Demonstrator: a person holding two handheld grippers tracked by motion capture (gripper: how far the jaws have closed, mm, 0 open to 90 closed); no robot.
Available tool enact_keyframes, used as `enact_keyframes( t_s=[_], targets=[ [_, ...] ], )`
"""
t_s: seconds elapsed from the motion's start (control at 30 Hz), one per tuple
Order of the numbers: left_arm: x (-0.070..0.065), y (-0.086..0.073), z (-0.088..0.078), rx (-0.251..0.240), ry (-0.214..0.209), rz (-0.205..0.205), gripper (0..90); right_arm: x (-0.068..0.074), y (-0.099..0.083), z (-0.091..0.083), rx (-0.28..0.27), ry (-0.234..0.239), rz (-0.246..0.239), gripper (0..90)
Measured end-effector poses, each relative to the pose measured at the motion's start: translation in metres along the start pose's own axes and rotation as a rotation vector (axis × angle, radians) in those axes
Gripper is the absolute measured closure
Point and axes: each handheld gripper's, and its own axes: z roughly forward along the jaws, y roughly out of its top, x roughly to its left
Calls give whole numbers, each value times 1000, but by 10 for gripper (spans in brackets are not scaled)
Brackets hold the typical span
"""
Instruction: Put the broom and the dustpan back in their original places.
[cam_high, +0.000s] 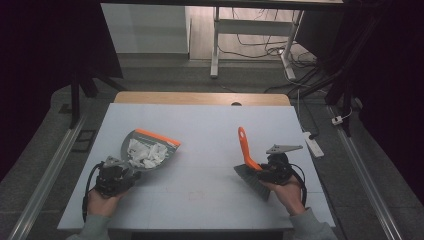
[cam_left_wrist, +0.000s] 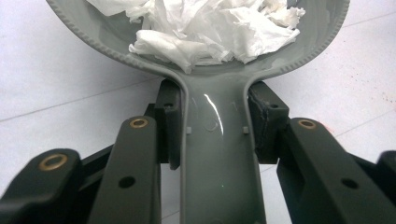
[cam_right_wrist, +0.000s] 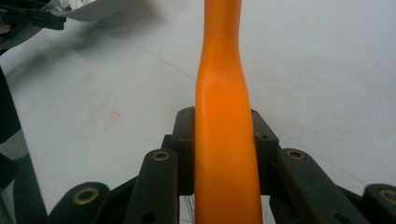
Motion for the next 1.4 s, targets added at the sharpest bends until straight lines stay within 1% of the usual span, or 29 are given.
enact_keyframes(
  t_s=[0.1, 0.2, 0.43, 0.57, 0.73, 0.83, 0.93, 1.0, 1.1, 1.17, 1.23, 1.27, 1.4],
  targets=[
    [-1, 0, 1, -1, 11, -8, 617, -2, -1, 3, 22, 9, 8, 705],
    [0, 0, 4, 2, 19, -18, 617, -7, -3, 5, 36, 5, 19, 705],
    [2, 0, 10, 18, 47, -47, 618, -15, -5, 6, 39, -13, 41, 705],
    [5, -1, 13, 19, 65, -74, 617, -17, -6, 9, 49, -22, 42, 705],
    [6, 1, 19, 26, 65, -105, 617, -20, -5, 11, 53, -28, 47, 705],
    [5, 2, 23, 32, 76, -119, 617, -23, -5, 13, 59, -30, 51, 705],
    [4, 2, 28, 37, 70, -135, 616, -26, -4, 15, 65, -33, 56, 705],
    [3, 2, 30, 41, 82, -141, 617, -28, -4, 15, 66, -34, 59, 704],
    [3, 3, 32, 37, 96, -160, 616, -31, -4, 16, 69, -36, 68, 704],
    [4, 3, 33, 37, 97, -171, 616, -32, -4, 16, 70, -41, 76, 702],
    [4, 3, 35, 40, 99, -178, 616, -34, -4, 16, 73, -43, 81, 701],
    [4, 3, 35, 40, 102, -173, 615, -35, -4, 16, 74, -44, 83, 700],
    [2, 3, 36, 35, 108, -181, 615, -39, -4, 16, 78, -53, 87, 695]
  ],
)
